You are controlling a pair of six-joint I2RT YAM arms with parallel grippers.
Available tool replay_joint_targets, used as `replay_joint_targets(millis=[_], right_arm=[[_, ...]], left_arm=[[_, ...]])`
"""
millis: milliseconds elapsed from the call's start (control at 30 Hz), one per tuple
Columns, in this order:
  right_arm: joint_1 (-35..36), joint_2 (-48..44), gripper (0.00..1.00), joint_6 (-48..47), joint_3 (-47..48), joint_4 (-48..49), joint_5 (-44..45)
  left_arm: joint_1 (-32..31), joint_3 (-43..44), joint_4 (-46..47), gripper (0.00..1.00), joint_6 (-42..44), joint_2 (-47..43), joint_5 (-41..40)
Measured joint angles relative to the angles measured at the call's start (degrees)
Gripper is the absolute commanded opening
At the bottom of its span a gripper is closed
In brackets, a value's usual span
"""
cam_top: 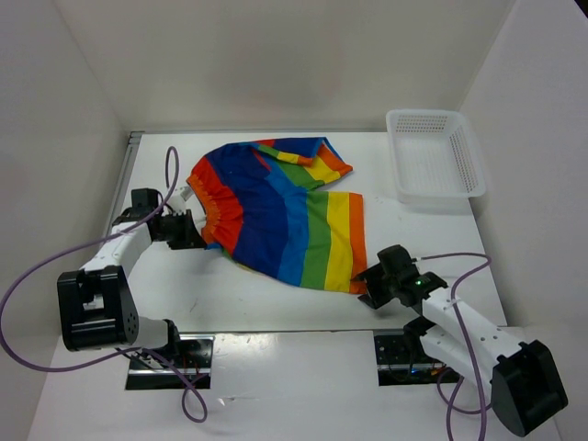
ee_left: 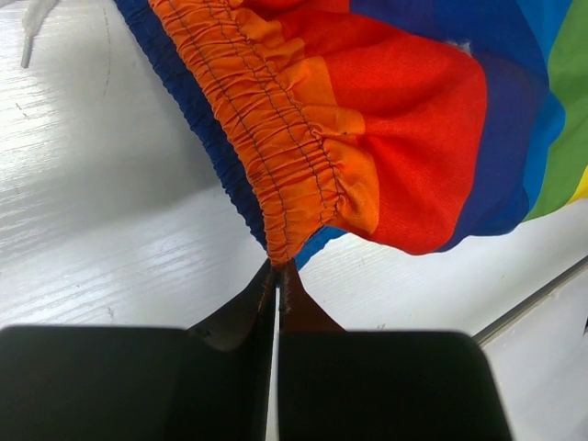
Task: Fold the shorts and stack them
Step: Fold the shorts
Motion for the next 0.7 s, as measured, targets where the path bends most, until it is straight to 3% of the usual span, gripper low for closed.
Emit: replay_joint_targets(millis=[100,133,233,333,433,700], right_arm=[[0.0,0.1,0.38,0.4,-0.8,2.7,1.4],[0.0,0.3,0.22,0.4,-0.9,3.4,2.0],[0.0,1.2,0.00,-0.2,0.3,3.6,4.6],[0.0,3.5,0.00,-3.7,7.1,1.1,9.0],[-2.2,8.5,0.00,-10.8,21.0,0.0,11.5],[-7.2,24.8,0.00,-33.7,64.7,-1.1,11.5]], left_arm=[[0.0,0.0,0.0,0.00,0.0,-0.2,0.3],[0.0,0.0,0.0,0.00,0.0,-0.2,0.3],[0.0,0.0,0.0,0.00,0.0,-0.7,0.5],[0.0,1.1,-0.9,0.00,0.0,-0.9,0.9],[0.0,5.8,-2.1,0.00,0.0,-0.9,1.8],[0.0,33.6,3.7,0.00,0.0,2.4,5.6]])
